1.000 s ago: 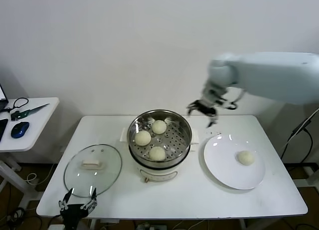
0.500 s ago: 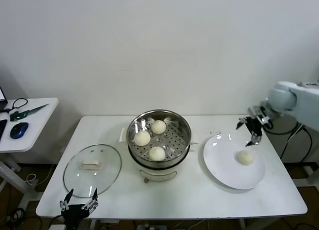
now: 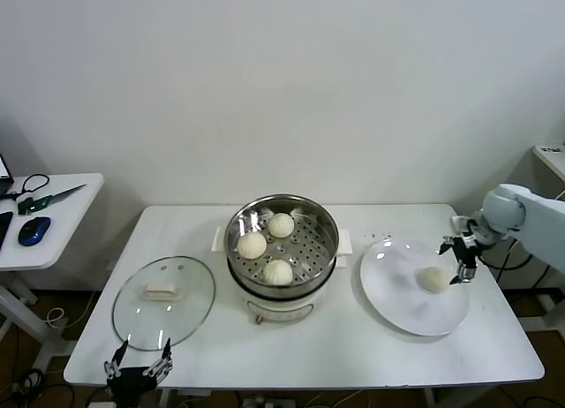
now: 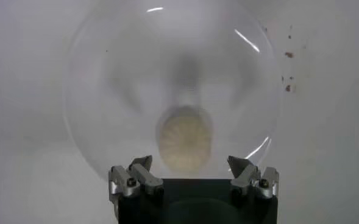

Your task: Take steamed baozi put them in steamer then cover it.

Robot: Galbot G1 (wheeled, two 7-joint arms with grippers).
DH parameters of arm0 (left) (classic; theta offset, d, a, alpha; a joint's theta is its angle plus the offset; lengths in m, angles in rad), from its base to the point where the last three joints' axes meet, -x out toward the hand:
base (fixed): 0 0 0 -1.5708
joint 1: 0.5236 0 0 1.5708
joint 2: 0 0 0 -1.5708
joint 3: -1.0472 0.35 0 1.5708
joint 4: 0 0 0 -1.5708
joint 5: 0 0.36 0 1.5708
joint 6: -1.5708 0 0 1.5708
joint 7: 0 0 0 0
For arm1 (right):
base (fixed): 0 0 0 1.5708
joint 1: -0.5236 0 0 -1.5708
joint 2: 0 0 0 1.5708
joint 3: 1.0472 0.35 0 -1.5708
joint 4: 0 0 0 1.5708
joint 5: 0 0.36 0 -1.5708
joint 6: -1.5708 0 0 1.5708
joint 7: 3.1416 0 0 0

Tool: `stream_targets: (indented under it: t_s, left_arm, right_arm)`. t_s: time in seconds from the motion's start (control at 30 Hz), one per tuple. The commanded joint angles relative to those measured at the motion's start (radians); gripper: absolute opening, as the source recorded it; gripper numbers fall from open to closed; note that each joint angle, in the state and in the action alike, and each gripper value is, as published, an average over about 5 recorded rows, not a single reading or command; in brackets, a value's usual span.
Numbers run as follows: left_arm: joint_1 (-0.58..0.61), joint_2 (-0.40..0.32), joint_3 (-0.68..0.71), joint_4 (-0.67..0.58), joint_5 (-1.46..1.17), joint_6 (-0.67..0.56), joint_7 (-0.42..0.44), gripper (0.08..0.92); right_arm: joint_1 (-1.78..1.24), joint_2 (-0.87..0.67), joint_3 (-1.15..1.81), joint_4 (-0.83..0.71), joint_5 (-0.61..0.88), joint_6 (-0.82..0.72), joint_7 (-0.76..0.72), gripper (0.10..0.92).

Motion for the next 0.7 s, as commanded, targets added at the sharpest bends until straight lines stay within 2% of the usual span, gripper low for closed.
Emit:
stream_targets:
  t_s: [0.03, 0.4, 0.7]
  left_arm:
    - [0.000, -0.001, 0.000, 0.001, 0.001, 0.000, 0.000, 0.823]
    - [0.002, 0.003, -0.002, 0.005, 0.000, -0.002, 0.000, 0.823]
    - [0.003, 0.003, 0.003, 0.001, 0.000, -0.002, 0.000, 0.823]
  right_arm:
    - [-0.173, 0.055, 0.147, -0.108, -0.043, -0.020, 0.018, 0.823]
    - [-0.180, 0.099, 0.159, -0.134, -0.056, -0.025, 0.034, 0.815]
    - [-0.134, 0.076, 0.121, -0.090, -0.048, -0.034, 0.011, 0.668]
